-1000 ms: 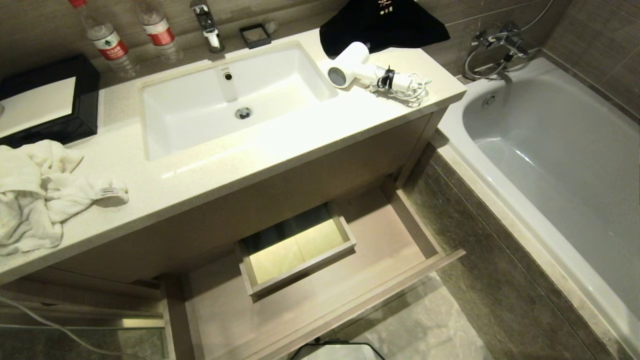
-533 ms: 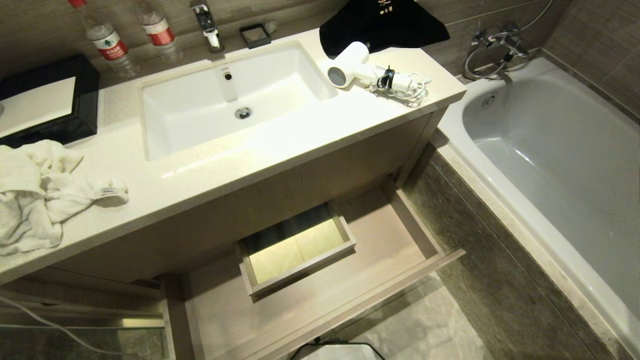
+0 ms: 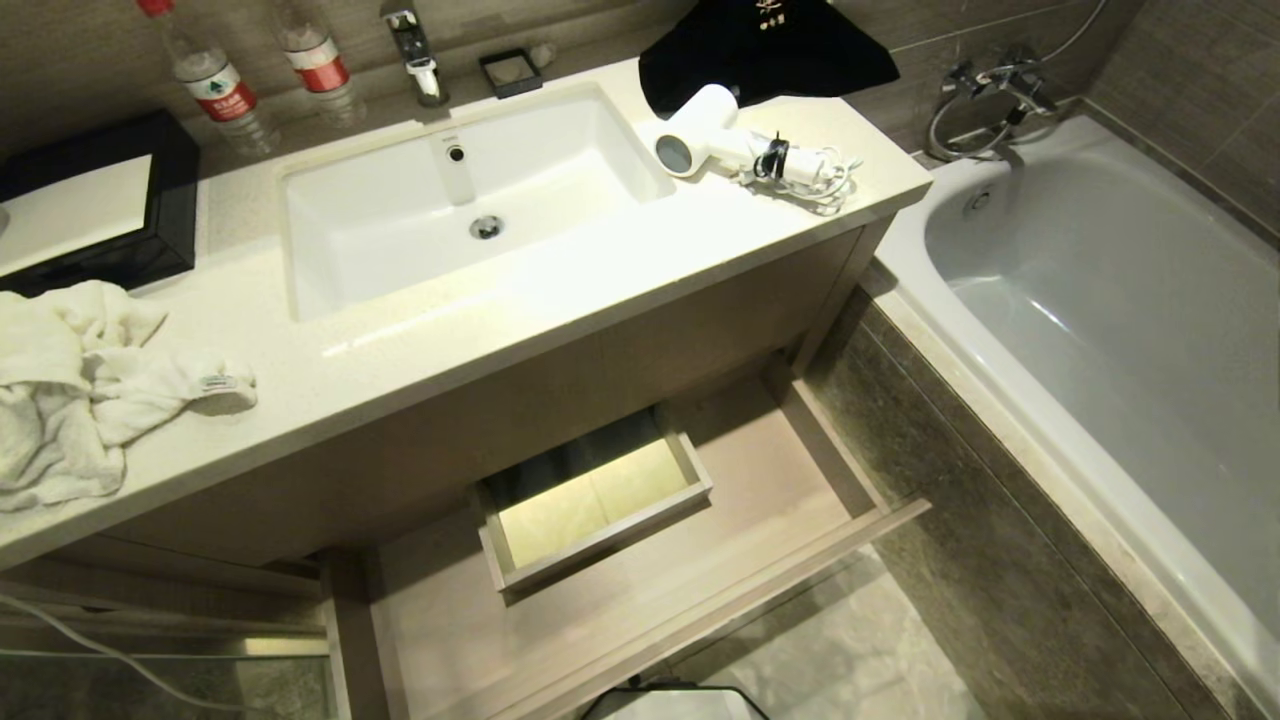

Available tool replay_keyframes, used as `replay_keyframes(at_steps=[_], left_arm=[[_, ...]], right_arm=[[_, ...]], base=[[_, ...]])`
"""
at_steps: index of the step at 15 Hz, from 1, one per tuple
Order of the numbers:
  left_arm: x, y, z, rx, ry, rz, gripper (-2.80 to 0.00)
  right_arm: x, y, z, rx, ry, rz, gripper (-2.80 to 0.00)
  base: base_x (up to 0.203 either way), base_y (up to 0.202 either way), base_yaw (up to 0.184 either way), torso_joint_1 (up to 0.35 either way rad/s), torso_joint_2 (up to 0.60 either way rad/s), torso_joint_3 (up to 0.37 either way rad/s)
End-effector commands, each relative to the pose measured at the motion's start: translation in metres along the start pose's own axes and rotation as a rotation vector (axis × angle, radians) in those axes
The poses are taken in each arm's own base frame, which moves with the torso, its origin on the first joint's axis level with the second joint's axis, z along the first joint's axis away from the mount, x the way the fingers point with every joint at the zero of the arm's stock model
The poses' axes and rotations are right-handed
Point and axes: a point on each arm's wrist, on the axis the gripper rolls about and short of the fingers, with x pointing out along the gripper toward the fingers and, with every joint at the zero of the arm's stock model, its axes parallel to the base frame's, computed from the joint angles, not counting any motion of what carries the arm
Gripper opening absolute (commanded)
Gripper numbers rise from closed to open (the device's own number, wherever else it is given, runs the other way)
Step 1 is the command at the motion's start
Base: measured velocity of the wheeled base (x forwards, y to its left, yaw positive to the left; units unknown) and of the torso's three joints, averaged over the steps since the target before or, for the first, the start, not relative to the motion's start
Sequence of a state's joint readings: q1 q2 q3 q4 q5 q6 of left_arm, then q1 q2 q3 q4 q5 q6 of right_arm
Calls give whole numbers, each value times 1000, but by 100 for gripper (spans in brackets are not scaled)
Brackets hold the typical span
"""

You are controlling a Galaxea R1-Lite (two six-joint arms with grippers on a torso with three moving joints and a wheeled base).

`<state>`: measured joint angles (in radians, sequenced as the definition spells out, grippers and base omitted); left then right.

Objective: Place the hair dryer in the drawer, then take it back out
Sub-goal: Pick up the hairdryer

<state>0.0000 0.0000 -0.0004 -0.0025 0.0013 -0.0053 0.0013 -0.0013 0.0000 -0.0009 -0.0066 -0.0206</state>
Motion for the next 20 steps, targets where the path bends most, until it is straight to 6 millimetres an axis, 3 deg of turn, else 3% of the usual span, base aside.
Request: replay_keyframes(at_steps=[1, 11, 20], left_arm=[[0, 0, 0, -1, 1, 0, -280], [0, 0, 0, -1, 0, -1, -280], [0, 0, 0, -1, 0, 0, -280]], right_arm=[[0, 0, 0, -1, 4, -1, -280], [0, 0, 0, -5, 4, -1, -280], [0, 0, 0, -5, 4, -1, -280]], base=[[0, 0, 0, 112, 2, 124], [0, 0, 0, 259, -58, 195], [0, 0, 0, 342, -214, 128]])
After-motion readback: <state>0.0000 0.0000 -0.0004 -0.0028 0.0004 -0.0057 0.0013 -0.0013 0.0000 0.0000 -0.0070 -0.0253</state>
